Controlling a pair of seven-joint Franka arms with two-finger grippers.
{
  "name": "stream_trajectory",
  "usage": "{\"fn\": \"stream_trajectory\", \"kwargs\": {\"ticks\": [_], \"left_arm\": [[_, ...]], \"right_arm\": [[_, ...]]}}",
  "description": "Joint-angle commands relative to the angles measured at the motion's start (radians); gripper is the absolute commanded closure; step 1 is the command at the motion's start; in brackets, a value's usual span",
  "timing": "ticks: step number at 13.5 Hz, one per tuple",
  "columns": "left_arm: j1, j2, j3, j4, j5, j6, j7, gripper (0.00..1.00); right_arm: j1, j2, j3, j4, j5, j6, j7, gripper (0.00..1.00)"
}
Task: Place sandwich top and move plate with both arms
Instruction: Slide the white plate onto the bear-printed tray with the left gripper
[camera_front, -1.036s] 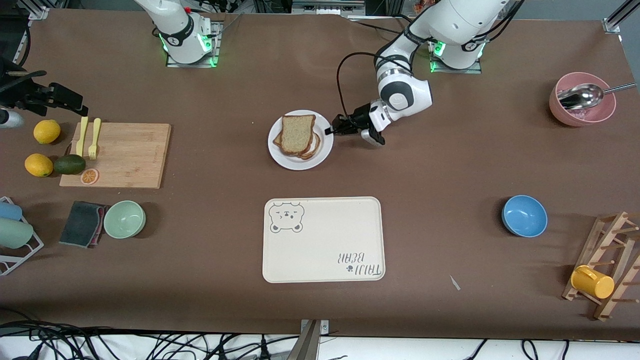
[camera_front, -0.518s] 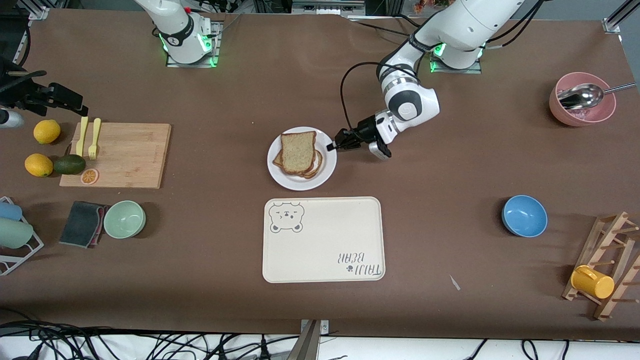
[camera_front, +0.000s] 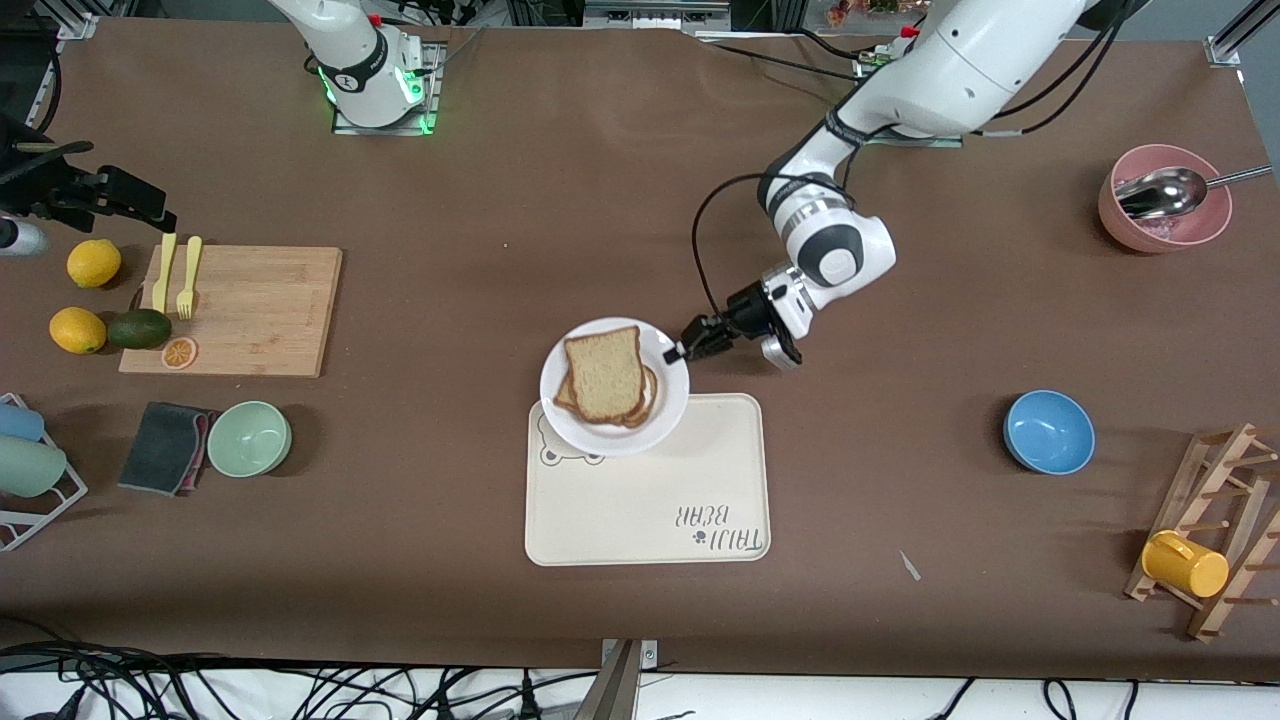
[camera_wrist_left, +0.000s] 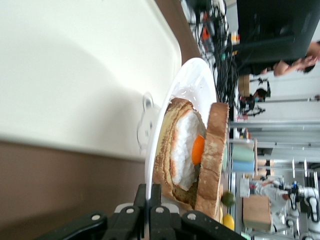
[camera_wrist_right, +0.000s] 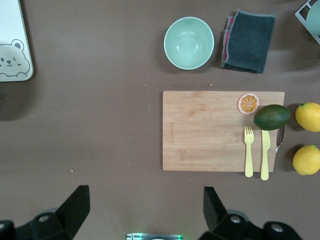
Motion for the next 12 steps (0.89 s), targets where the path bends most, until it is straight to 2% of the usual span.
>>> {"fn": "stream_trajectory", "kwargs": {"ticks": [1,4,7,12], "left_arm": [[-0.013,0.082,0.033,0.145,-0.027,0.048,0.014,1.0],[-0.013,0.177,0.04,0.278,-0.025,0.117,0.014,1.0],[-0.019,0.249,0.04,0.368,-0.007,0.153,0.013,1.0],[-0.033,0.269,0.04,0.374,-0.008,0.154,0.013,1.0]], "right_arm": [[-0.01,0.001,0.008,0.015,0.002,-0.017,-0.005,0.0],[-0.01,0.001,0.008,0.015,0.002,-0.017,-0.005,0.0],[-0.01,0.001,0.01,0.015,0.002,-0.017,-0.005,0.0],[-0.01,0.001,0.011,0.015,0.002,-0.017,-0.005,0.0]]}}
